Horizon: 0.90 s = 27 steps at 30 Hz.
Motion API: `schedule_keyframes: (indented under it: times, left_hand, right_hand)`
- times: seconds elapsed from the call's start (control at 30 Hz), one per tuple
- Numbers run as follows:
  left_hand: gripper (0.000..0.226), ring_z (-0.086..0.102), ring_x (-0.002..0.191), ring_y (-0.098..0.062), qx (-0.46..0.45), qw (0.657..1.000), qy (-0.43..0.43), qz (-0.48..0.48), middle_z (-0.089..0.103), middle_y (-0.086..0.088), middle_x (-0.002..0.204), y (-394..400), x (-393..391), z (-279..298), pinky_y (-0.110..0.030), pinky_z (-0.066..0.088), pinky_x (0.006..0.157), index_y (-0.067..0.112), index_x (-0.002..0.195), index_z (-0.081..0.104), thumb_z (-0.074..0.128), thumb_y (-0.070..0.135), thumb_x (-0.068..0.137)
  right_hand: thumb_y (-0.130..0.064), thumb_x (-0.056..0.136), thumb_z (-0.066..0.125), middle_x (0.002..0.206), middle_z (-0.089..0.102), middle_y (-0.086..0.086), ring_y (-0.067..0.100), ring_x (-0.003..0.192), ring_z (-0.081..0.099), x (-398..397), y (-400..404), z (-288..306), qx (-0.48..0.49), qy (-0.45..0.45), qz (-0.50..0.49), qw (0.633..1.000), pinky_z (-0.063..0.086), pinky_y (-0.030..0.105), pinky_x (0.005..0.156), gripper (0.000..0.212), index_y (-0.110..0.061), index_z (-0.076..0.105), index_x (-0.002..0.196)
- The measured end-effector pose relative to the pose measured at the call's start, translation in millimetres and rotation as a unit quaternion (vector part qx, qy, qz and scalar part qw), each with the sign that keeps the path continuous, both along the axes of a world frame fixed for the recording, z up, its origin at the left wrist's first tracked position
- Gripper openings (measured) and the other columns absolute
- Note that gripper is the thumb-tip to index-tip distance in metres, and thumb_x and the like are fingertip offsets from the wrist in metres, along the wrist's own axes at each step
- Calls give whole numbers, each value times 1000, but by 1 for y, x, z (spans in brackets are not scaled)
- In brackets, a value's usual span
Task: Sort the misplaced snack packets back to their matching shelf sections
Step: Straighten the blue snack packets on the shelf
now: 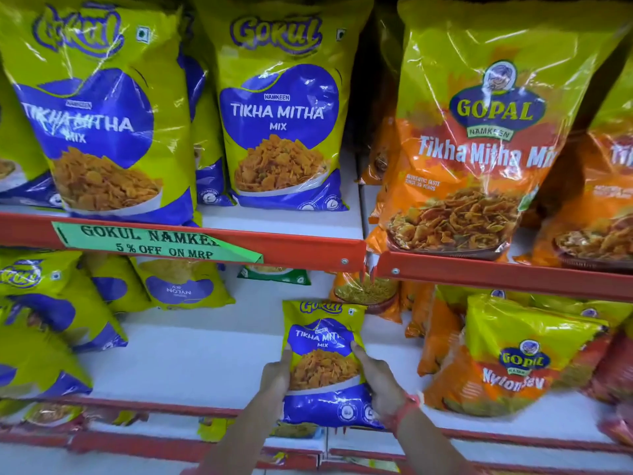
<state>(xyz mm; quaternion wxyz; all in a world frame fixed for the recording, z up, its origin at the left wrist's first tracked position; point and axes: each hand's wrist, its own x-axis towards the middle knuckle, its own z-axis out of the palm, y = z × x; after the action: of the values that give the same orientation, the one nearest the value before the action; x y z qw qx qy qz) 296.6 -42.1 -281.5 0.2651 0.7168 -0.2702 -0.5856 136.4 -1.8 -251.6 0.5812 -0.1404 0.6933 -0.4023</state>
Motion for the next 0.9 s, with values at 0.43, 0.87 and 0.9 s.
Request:
schedule_keyframes:
  times: [0.43, 0.87, 0.9]
  left_hand:
    - [47, 65, 85, -31, -162, 983, 84, 17, 71, -24, 93, 88, 36, 40, -45, 53, 82, -8, 101, 64, 46, 35, 98]
    - [28, 69, 96, -1, -372, 924, 90, -12, 73, 1, 102, 126, 73, 157, -16, 50, 90, 16, 104, 70, 47, 31, 98]
    - [24, 68, 81, 11, -392, 915, 92, -17, 73, 10, 91, 122, 76, 171, -5, 50, 75, 22, 95, 69, 48, 31, 97]
  right_hand:
    - [-25, 91, 68, 111, 77, 18, 36, 114, 68, 24, 79, 11, -157, -14, -66, 985, 48, 54, 106, 23, -10, 77, 105]
    - [-33, 80, 72, 104, 81, 10, 21, 96, 77, 48, 117, 115, -365, -37, -15, 930, 62, 33, 78, 19, -23, 84, 91]
    - [-35, 78, 72, 104, 81, 7, 14, 89, 78, 48, 113, 128, -390, -38, -2, 920, 61, 25, 69, 22, -25, 83, 94]
